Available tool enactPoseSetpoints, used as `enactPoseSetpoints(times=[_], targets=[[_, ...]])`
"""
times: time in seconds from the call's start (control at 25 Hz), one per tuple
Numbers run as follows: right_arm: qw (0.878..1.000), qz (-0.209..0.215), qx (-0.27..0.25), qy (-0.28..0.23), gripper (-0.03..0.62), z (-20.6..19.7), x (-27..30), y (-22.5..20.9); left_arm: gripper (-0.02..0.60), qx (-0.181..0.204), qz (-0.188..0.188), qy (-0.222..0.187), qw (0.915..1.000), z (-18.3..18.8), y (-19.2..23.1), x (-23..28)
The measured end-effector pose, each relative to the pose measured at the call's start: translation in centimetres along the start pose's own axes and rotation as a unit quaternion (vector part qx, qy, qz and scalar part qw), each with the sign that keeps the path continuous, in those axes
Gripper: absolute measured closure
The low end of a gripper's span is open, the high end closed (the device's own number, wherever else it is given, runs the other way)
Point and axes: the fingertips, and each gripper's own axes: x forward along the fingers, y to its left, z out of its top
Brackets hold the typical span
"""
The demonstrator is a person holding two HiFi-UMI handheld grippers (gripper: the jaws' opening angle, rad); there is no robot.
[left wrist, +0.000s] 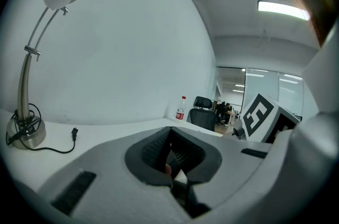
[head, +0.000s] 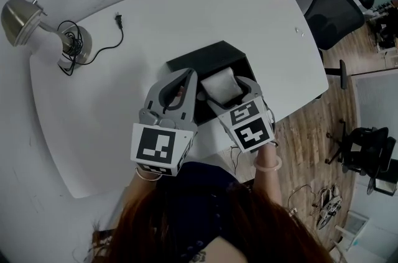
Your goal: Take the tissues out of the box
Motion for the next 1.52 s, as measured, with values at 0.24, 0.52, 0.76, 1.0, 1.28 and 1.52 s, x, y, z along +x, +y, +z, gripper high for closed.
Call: enactPoseSetpoints(times=[0.24,0.52,0.76,1.0,1.28,1.52], targets=[[0.999,-0.002,0.005,0.038,0.247,-0.7,0.7,-0.2,0.56,-0.011,-0.012,-0.001,0.9999,-0.4,0.2,0.5],[0.995,0.005,0.023,0.095,0.247,-1.4,1.3,-0.4,0.56,-0.025,-0.02,0.002,0.9995,-1.0,0.6,1.0],[0.992,0.007,0.031,0.123,0.247,-1.7,1.6,-0.5,0.56,-0.038,-0.019,0.0,0.9991,-1.2,1.1,1.1],[0.989,0.0,0.032,0.144,0.247,-2.0,1.9,-0.5,0.56,-0.036,-0.021,0.008,0.9991,-1.6,1.1,1.3],[0.99,-0.001,0.018,0.143,0.257,-2.0,1.8,-0.7,0.56,-0.032,-0.017,0.01,0.9993,-1.8,1.2,1.2],[0.991,-0.009,-0.002,0.136,0.281,-1.7,1.4,-1.0,0.56,-0.025,-0.01,0.009,0.9996,-1.4,1.1,1.0]])
